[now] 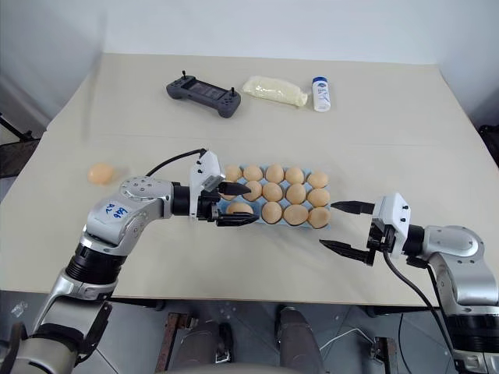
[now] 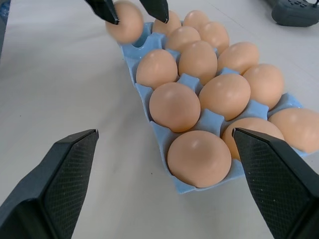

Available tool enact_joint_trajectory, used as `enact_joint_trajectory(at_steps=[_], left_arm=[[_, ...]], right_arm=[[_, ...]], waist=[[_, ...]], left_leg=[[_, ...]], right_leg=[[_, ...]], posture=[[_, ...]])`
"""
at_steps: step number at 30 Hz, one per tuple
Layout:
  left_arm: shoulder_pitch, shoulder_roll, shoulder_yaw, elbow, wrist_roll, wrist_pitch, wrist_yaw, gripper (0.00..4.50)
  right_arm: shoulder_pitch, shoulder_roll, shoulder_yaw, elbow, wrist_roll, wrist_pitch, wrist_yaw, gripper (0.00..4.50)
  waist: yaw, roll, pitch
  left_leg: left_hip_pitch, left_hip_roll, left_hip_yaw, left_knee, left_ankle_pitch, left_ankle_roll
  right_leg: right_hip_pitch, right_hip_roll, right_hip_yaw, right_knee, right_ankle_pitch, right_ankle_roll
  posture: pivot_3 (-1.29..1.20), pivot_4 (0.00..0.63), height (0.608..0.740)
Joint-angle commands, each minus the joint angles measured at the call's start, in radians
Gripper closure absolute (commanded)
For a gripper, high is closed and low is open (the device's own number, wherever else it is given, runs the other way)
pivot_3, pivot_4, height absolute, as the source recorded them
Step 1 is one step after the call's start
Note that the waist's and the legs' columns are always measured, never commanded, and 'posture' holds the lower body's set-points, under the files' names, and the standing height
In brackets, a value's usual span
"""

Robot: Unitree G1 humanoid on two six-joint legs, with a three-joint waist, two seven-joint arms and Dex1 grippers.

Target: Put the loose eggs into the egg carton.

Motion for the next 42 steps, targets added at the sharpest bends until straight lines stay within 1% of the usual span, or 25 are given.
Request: enact_joint_trajectory(at_steps=[1, 6, 10, 14, 17, 20, 24, 27, 31, 35, 38, 42], left_arm=[[-0.025, -0.008, 0.013, 0.0, 0.01, -0.036, 0.011, 0.01], [-0.044, -0.013, 0.061, 0.001, 0.005, -0.047, 0.045, 0.01], [-0.043, 0.003, 0.091, -0.002, 0.009, -0.046, 0.068, 0.01], [-0.045, 0.025, 0.186, -0.012, 0.003, -0.037, 0.139, 0.01], [-0.043, 0.044, 0.286, -0.006, 0.011, -0.05, 0.221, 0.01], [-0.012, 0.064, 0.428, -0.032, 0.021, -0.059, 0.346, 0.01], [0.072, 0.067, 0.6, -0.108, 0.024, -0.017, 0.497, 0.01], [0.188, 0.053, 0.703, -0.215, 0.004, 0.039, 0.571, 0.01], [0.371, 0.032, 0.814, -0.362, -0.062, 0.112, 0.581, 0.01], [0.537, 0.035, 0.926, -0.427, -0.112, 0.137, 0.561, 0.01], [0.611, 0.04, 1.005, -0.413, -0.126, 0.117, 0.563, 0.01], [0.653, 0.04, 1.046, -0.393, -0.122, 0.09, 0.582, 0.01]], right_arm=[[0.011, -0.019, -0.042, -0.05, 0.028, 0.009, -0.011, 0.0], [0.012, -0.025, -0.047, -0.06, 0.036, 0.021, -0.013, 0.0], [-0.002, -0.029, -0.044, -0.056, 0.04, 0.025, -0.007, 0.0], [-0.011, -0.041, -0.051, -0.046, 0.049, 0.024, 0.014, 0.0], [-0.015, -0.053, -0.057, -0.038, 0.059, 0.025, 0.03, 0.0], [-0.013, -0.061, -0.071, -0.027, 0.07, 0.017, 0.051, 0.0], [-0.006, -0.063, -0.067, -0.02, 0.071, 0.022, 0.059, 0.0], [-0.021, -0.051, -0.048, -0.013, 0.072, 0.031, 0.058, 0.0], [-0.071, -0.035, -0.015, 0.018, 0.062, 0.038, 0.059, 0.0], [-0.127, -0.022, 0.018, 0.056, 0.054, 0.039, 0.071, 0.0], [-0.161, -0.012, 0.034, 0.083, 0.052, 0.034, 0.084, 0.0], [-0.201, 0.003, 0.033, 0.123, 0.062, 0.03, 0.091, 0.0]], waist=[[0.0, 0.0, 0.0], [0.0, 0.0, 0.0], [-0.001, 0.0, 0.0], [-0.001, 0.0, 0.0], [-0.001, 0.0, 0.0], [-0.001, 0.0, 0.0], [-0.002, 0.0, 0.0], [-0.002, 0.0, 0.0], [-0.001, -0.001, 0.001], [-0.001, -0.002, 0.001], [-0.002, -0.002, 0.001], [0.0, -0.002, 0.001]], left_leg=[[0.0, 0.0, 0.0, 0.0, 0.0, 0.0], [0.0, 0.0, 0.0, 0.0, 0.0, 0.0], [0.0, 0.0, 0.0, 0.0, 0.0, 0.0], [0.0, 0.0, 0.0, 0.0, 0.0, 0.0], [0.0, 0.0, 0.0, 0.0, 0.0, 0.0], [0.0, 0.0, 0.0, 0.0, 0.0, 0.0], [0.0, 0.001, 0.0, 0.0, 0.0, 0.0], [0.0, 0.001, 0.001, -0.001, 0.0, 0.0], [0.001, 0.001, 0.002, -0.001, -0.001, -0.001], [0.001, 0.001, 0.001, 0.0, -0.002, -0.003], [0.002, 0.002, 0.001, 0.0, -0.002, -0.003], [0.001, 0.002, 0.0, 0.0, -0.003, -0.005]], right_leg=[[0.0, 0.0, 0.0, 0.0, 0.0, 0.0], [0.0, 0.0, 0.0, 0.0, 0.0, 0.0], [0.0, 0.0, 0.0, 0.0, 0.0, 0.0], [0.0, 0.0, 0.0, 0.0, 0.0, 0.0], [0.0, 0.0, 0.0, 0.0, 0.0, 0.0], [0.0, 0.0, 0.0, 0.0, 0.0, 0.0], [0.0, 0.0, 0.0, 0.001, 0.0, 0.001], [0.0, 0.0, 0.0, 0.001, 0.0, 0.001], [0.0, -0.001, 0.0, 0.001, 0.0, 0.001], [0.0, -0.001, 0.0, 0.001, 0.0, -0.001], [0.0, -0.001, 0.0, 0.001, -0.001, -0.002], [0.0, -0.002, 0.0, 0.0, -0.002, -0.004]], posture=[[0.0, 0.15, 0.74], [0.0, 0.15, 0.74], [0.0, 0.15, 0.74], [0.0, 0.15, 0.74], [0.0, 0.15, 0.74], [0.0, 0.15, 0.74], [0.0, 0.15, 0.74], [0.0, 0.15, 0.74], [0.0, 0.15, 0.74], [0.0, 0.15, 0.74], [0.0, 0.15, 0.74], [0.0, 0.15, 0.74]])
